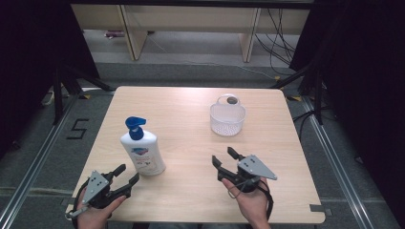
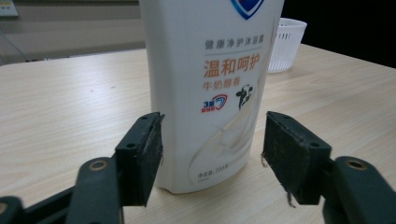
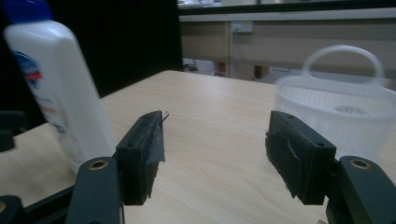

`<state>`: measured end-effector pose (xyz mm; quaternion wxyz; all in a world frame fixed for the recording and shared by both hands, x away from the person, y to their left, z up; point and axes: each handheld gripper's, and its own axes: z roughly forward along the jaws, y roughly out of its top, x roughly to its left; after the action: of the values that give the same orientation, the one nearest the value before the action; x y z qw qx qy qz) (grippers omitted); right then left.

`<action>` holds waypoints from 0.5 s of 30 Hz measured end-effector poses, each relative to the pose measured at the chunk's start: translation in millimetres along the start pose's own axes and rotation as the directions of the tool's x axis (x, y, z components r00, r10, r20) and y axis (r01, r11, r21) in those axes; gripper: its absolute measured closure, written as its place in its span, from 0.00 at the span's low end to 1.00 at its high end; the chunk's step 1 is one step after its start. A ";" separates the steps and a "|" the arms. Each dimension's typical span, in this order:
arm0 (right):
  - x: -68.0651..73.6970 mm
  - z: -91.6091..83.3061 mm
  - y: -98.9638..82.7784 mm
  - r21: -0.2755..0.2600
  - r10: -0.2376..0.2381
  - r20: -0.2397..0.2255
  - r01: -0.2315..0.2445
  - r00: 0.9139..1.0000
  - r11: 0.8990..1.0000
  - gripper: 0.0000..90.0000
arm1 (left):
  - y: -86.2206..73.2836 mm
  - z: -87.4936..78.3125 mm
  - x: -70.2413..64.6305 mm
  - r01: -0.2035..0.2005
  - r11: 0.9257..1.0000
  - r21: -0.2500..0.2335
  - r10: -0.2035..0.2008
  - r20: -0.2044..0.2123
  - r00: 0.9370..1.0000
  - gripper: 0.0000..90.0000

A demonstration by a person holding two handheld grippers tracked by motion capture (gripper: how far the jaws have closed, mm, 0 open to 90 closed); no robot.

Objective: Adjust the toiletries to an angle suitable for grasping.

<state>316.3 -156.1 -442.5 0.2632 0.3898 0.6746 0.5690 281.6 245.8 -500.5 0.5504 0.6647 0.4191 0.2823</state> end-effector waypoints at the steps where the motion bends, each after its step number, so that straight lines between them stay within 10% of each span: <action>1: 7.4 5.1 4.6 -0.005 0.004 -0.025 -0.004 1.000 1.000 0.41 | -0.3 -0.1 0.0 0.001 1.000 0.002 -0.001 -0.001 1.000 0.39; 7: 38.3 32.1 22.2 -0.031 -0.088 -0.096 0.086 0.991 0.996 0.41 | -1.3 1.3 0.1 0.015 1.000 0.001 -0.015 -0.004 1.000 0.31; 15: 46.9 39.8 29.7 -0.015 -0.068 -0.101 0.067 0.992 0.998 0.40 | 7.5 -3.2 -3.1 -0.008 1.000 -0.027 0.008 -0.030 1.000 0.19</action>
<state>328.6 -93.5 -418.0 0.2499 0.3356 0.6966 0.5829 279.2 244.4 -492.3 0.5518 0.6546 0.4208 0.3000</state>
